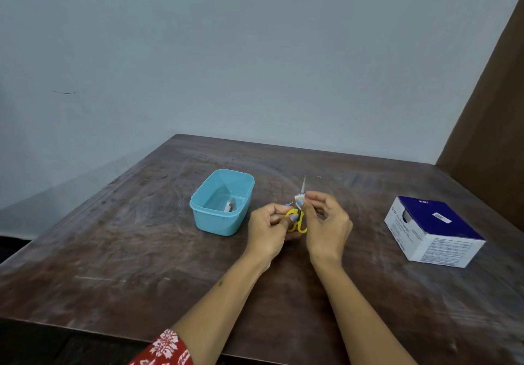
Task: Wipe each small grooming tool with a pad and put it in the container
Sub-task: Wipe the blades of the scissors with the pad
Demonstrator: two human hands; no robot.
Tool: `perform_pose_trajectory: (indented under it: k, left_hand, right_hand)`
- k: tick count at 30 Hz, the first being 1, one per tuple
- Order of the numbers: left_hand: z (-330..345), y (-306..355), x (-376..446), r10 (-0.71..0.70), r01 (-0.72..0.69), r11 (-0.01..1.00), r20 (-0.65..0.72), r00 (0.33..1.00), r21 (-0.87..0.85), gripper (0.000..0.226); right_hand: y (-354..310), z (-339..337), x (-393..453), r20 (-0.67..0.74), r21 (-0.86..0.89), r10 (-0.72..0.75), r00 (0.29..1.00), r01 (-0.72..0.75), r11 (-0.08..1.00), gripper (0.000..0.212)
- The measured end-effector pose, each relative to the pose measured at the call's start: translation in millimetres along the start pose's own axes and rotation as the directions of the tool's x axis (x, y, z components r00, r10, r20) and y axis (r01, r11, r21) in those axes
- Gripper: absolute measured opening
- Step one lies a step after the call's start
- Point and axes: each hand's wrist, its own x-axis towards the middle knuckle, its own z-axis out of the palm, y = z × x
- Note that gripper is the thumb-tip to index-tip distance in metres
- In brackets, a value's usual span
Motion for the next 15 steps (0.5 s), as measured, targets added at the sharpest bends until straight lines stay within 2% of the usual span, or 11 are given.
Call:
perform_pose_trajectory:
  k: [3, 7, 12, 15]
  left_hand:
    - [-0.2, 0.7, 0.4, -0.044, 0.044, 0.999, 0.053, 0.998, 0.008, 0.009]
    - [0.4, 0.8, 0.7, -0.088, 0.073, 0.990, 0.122, 0.989, 0.121, 0.011]
    - [-0.5, -0.1, 0.3, -0.049, 0.041, 0.995, 0.082, 0.995, 0.095, 0.011]
    - [-1.2, 0.5, 0.8, -0.065, 0.055, 0.994, 0.099, 0.993, 0.099, 0.012]
  right_hand:
    - [-1.2, -1.6, 1.2, -0.066, 0.007, 0.005, 0.998, -0.005, 1.000, 0.016]
    - [-3.0, -4.5, 5.3, -0.177, 0.066, 0.039, 0.983, -0.028, 0.997, 0.016]
    - [-2.8, -2.9, 2.9, -0.103, 0.037, 0.042, 0.994, -0.038, 0.999, 0.016]
    - [-3.3, -3.5, 4.2, -0.121, 0.053, 0.064, 0.991, -0.058, 0.997, 0.018]
